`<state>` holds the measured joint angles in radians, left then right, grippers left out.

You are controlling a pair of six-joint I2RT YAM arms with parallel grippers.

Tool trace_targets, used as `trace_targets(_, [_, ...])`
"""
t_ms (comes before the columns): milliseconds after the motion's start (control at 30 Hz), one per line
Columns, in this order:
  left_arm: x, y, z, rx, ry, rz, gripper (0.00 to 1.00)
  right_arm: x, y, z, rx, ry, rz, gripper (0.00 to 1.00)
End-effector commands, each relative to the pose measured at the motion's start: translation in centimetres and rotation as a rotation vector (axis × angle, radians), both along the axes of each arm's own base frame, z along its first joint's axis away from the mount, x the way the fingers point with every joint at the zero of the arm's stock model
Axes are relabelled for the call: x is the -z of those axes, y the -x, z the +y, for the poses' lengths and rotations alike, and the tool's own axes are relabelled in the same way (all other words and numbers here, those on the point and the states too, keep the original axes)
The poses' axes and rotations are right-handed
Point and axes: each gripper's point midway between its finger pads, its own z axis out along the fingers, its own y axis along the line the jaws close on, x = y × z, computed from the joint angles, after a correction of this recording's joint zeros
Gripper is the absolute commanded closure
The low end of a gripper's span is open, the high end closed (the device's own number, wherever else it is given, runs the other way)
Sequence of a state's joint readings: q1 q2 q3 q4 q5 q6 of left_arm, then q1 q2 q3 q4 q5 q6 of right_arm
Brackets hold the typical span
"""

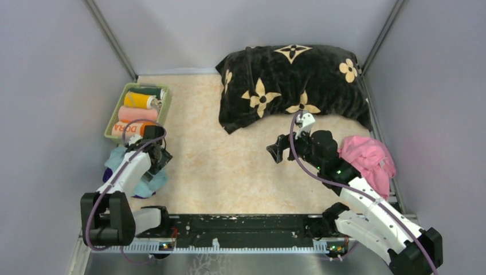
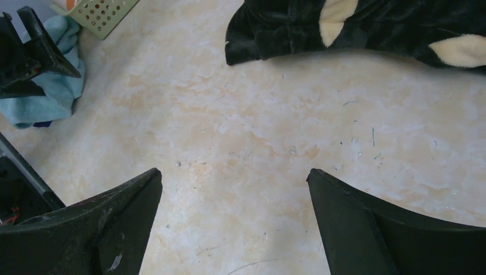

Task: Roll the towels
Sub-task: Pick up the towel at the corner of the board.

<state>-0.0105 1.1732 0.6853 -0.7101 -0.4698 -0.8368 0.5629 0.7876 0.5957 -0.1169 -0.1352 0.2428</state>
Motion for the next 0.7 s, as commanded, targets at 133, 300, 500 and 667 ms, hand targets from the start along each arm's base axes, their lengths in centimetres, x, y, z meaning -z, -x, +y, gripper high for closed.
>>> trace_targets(133, [2.9, 0.5, -1.4, -0.016, 0.092, 0.044, 0.47, -1.9, -0.7, -0.3, 0.034, -0.016, -0.080, 0.01])
trace_targets(300, [0.7, -0.8, -3.0, 0.058, 0.167, -0.027, 0.91, -1.7, -0.9, -0.4, 0.046, -0.003, -0.075, 0.01])
trace_targets(500, [-8.3, -4.4, -8.0, 0.342, 0.343, -0.348, 1.00, -1.6, -1.0, -0.3, 0.041, 0.008, -0.064, 0.01])
trace_targets(667, [-16.4, -4.9, -13.6, 0.586, 0.523, -0.602, 1.00, -1.7, -1.2, -0.3, 0.046, 0.021, -0.051, 0.01])
